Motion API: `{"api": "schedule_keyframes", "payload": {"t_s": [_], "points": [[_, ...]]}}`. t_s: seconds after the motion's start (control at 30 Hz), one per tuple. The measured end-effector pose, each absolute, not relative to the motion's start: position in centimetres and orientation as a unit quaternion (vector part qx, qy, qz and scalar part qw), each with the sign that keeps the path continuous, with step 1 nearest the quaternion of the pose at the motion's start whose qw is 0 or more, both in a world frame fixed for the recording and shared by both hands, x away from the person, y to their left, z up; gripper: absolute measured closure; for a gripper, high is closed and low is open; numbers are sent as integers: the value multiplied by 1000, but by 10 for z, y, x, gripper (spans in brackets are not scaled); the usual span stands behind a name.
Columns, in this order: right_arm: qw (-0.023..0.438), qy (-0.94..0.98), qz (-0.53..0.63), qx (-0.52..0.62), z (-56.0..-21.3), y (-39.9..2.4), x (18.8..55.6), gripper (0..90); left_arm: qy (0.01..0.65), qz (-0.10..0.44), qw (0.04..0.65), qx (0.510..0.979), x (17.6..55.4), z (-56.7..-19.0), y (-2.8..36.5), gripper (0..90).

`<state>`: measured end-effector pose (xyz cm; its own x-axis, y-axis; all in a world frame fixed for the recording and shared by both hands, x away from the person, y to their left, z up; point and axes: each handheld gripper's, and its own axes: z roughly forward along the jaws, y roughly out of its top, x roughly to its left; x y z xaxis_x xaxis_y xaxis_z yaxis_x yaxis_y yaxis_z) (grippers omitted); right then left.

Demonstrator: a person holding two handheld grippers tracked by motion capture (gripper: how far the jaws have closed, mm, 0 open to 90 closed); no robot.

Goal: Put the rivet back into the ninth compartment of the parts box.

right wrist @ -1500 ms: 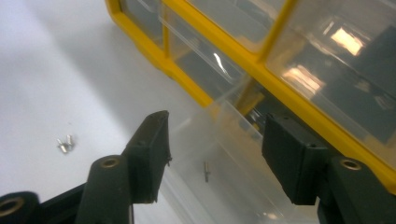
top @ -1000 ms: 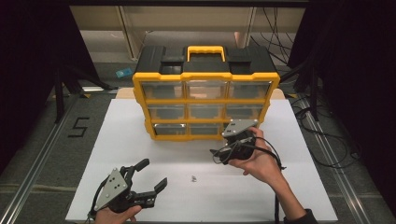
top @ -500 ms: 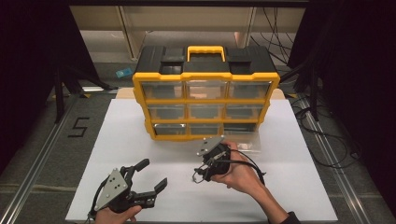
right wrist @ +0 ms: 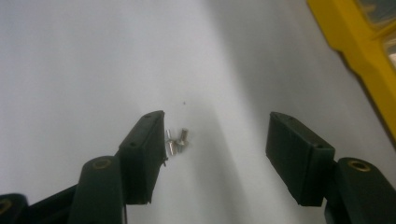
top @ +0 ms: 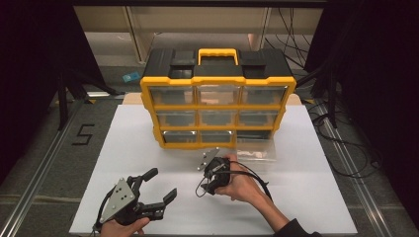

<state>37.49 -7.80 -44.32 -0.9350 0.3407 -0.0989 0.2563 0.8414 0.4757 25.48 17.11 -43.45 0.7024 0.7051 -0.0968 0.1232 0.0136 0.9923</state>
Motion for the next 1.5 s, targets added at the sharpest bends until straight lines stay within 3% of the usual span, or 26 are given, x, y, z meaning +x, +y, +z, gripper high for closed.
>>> {"api": "schedule_keyframes", "payload": {"t_s": [0.97,1.13,1.5], "points": [[44,966,200,160,-462,-69,383,685,311,227,641,664,255,-434,171,160],[31,968,191,162,-464,-68,383,812,311,226,641,664,255,-434,171,160],[35,964,199,173,-458,-70,382,834,311,227,641,664,255,-434,171,160]]}}
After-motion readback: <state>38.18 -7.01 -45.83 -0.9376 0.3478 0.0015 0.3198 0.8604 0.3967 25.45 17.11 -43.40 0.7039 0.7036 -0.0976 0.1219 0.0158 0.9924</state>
